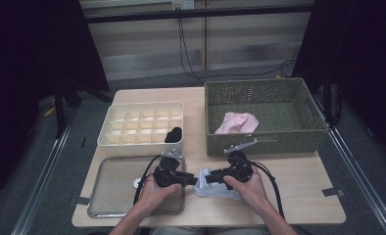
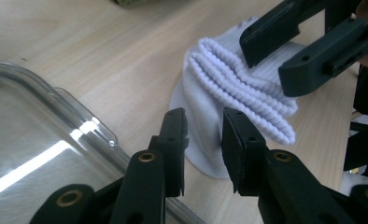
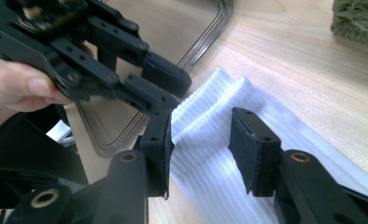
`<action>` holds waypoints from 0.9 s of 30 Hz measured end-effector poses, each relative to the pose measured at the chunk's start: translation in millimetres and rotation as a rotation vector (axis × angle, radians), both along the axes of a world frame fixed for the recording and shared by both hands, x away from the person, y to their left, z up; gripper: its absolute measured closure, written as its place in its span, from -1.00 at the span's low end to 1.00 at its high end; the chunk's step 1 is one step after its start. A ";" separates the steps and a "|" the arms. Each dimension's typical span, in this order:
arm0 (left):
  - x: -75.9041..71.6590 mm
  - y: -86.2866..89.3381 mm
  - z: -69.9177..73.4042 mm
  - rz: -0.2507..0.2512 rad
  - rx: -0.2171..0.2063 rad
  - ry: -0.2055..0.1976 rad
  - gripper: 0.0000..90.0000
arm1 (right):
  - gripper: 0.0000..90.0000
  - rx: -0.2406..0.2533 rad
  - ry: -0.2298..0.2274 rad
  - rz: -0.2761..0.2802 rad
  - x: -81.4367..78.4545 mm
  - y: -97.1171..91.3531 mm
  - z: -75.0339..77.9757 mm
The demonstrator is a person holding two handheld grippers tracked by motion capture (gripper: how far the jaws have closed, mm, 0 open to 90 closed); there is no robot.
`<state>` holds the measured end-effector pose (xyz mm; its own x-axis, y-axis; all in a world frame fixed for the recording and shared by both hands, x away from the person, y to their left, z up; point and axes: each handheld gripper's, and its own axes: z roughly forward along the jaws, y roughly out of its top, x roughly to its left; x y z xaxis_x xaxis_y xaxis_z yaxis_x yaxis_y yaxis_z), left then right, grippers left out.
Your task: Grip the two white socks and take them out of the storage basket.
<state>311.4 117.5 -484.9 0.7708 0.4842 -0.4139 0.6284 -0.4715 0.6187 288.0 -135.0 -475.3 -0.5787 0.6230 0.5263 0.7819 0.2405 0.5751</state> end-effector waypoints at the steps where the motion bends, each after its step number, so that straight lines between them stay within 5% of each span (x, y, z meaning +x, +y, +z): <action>1: 0.3 1.6 1.1 0.010 -0.010 0.000 0.54 | 0.25 -0.006 0.000 -0.003 0.4 0.8 -0.4; 6: -0.3 5.4 4.3 0.019 -0.030 -0.002 0.48 | 0.25 -0.036 0.006 -0.017 3.0 3.8 -5.0; 12: -3.6 -4.3 -2.0 -0.028 -0.004 0.008 0.48 | 0.66 -0.120 0.009 -0.026 4.4 11.5 -13.8; 16: -4.3 -10.1 -8.2 -0.035 0.043 0.012 0.56 | 0.85 -0.106 0.009 -0.027 5.1 11.8 -15.2; 23: -5.8 -13.1 -10.9 -0.032 0.046 0.026 0.73 | 0.88 -0.017 -0.025 0.014 -1.0 9.7 2.5; 27: -6.1 -14.1 -11.0 -0.026 0.044 0.029 0.74 | 0.88 -0.008 -0.039 0.039 -5.1 17.2 6.7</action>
